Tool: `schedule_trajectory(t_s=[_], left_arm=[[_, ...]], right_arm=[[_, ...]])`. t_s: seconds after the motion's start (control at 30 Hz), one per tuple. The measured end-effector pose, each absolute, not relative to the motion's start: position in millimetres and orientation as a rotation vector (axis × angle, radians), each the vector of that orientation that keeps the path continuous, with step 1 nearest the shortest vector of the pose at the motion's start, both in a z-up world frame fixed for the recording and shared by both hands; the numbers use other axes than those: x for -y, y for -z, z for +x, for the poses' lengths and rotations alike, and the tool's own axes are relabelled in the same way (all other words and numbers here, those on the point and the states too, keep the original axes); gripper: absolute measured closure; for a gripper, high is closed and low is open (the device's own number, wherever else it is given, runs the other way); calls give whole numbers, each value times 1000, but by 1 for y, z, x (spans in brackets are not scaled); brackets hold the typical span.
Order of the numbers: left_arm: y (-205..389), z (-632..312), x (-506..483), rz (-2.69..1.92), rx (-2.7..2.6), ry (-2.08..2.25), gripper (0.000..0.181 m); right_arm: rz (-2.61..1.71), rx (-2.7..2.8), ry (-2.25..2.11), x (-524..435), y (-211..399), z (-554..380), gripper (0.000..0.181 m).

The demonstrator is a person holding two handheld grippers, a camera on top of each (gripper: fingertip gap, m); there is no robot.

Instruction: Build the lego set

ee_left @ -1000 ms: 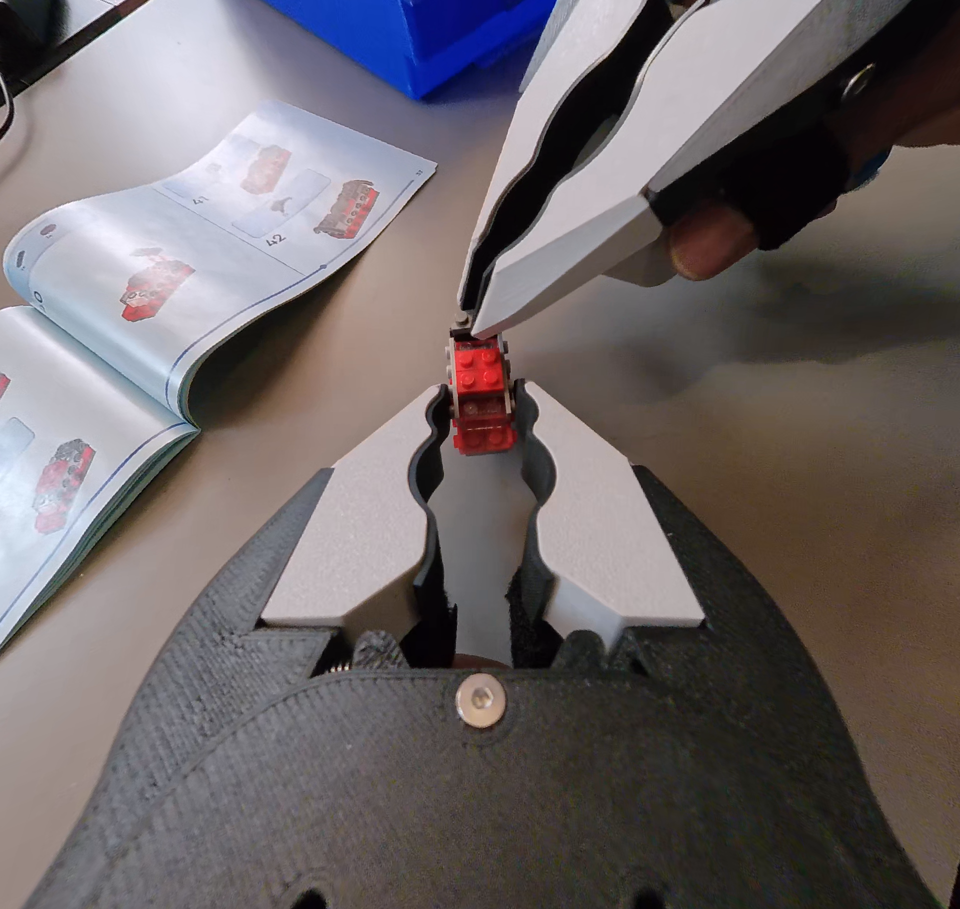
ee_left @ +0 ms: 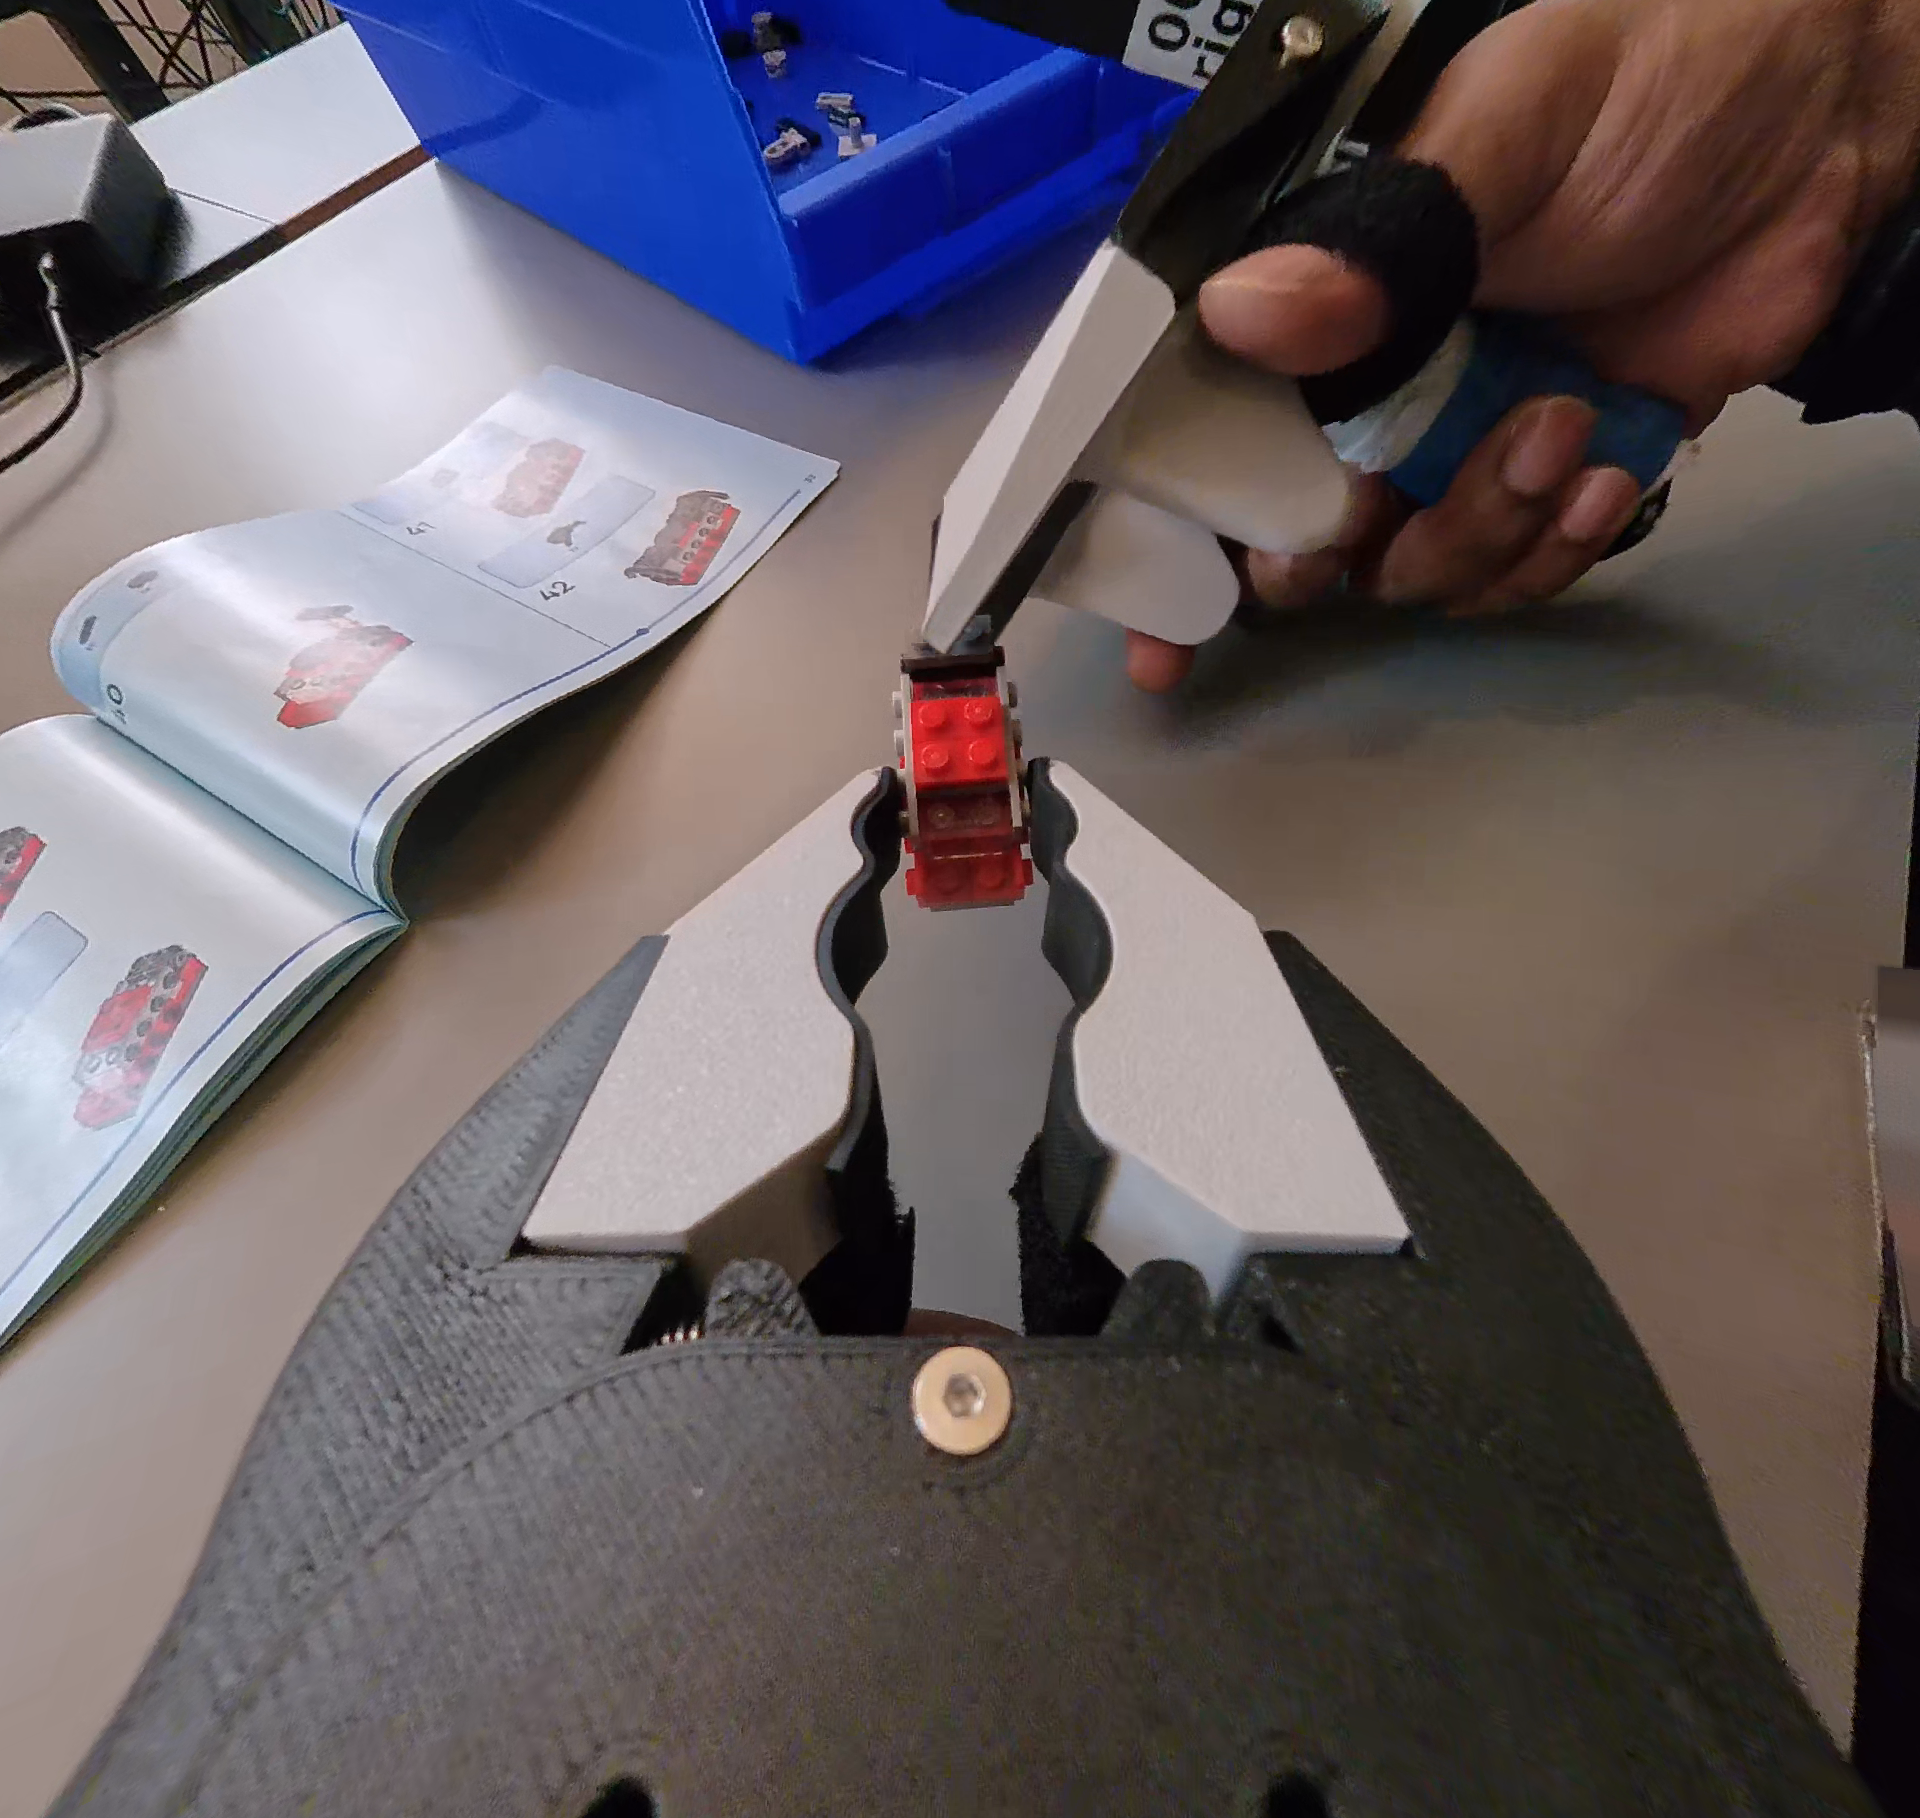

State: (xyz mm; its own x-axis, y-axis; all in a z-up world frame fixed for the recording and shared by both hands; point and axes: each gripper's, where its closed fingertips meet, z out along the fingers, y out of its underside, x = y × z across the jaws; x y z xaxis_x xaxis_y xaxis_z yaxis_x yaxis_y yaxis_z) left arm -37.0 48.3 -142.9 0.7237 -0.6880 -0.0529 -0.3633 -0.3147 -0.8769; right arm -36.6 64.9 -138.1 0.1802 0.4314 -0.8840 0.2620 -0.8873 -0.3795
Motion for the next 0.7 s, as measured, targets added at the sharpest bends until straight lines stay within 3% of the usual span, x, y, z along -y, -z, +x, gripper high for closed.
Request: schedule_trajectory(t_s=[0.1, 0.7], left_arm=[[140, -37, -49, -1907, -809, 394, 157], [116, -41, -49, -1714, -809, 328, 156]], right_arm=[[-2265, 700, -1845, -61, 134, -37, 155], [-2157, 643, -1887, -60, 111, -40, 156]])
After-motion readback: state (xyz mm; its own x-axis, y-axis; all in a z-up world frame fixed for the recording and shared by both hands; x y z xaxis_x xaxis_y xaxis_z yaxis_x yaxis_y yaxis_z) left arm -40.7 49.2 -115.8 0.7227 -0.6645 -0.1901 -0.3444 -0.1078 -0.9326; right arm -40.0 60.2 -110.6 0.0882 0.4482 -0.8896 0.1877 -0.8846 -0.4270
